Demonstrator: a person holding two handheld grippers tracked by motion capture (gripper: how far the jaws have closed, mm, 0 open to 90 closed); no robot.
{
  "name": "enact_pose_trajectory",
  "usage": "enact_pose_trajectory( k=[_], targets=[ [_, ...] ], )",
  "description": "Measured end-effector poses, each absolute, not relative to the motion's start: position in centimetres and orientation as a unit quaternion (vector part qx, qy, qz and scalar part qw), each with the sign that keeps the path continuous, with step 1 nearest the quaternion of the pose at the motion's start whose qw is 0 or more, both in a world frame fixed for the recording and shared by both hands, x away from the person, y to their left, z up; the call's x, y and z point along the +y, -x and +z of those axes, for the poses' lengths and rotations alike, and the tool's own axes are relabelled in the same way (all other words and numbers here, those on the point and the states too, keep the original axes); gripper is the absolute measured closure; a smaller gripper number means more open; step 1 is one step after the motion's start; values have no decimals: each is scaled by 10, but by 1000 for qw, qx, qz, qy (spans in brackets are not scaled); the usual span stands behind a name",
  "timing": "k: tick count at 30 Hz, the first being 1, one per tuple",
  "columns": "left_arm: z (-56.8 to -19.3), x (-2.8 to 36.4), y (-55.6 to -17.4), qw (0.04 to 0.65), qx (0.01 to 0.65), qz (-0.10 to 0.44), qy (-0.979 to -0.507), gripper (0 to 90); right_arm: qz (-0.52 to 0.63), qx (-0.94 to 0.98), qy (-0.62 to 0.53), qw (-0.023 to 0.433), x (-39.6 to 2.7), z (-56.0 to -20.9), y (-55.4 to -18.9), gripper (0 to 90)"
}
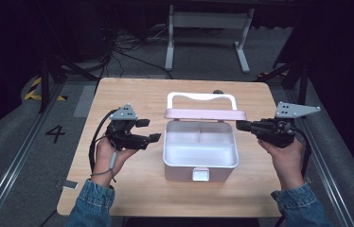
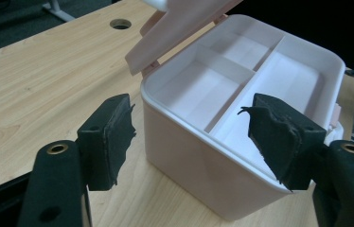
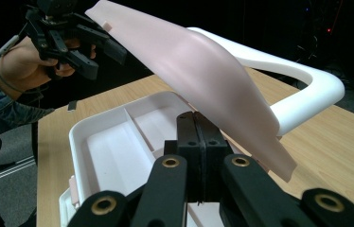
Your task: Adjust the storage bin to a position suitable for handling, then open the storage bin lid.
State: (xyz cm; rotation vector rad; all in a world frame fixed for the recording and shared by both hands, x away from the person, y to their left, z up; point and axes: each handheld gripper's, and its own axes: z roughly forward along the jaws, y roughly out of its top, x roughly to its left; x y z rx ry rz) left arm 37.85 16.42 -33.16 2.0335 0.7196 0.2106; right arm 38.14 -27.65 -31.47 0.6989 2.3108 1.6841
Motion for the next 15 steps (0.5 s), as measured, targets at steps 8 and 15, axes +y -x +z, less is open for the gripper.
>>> enact_pose_trajectory(
  k=[8, 15],
  targets=[
    [-340, 160, -383, 459, 294, 101, -832, 303, 571, 779, -238, 100, -277, -314, -385, 900],
    [-339, 160, -386, 470, 296, 107, -825, 294, 571, 779, -239, 98, -277, -314, -385, 900]
  ],
)
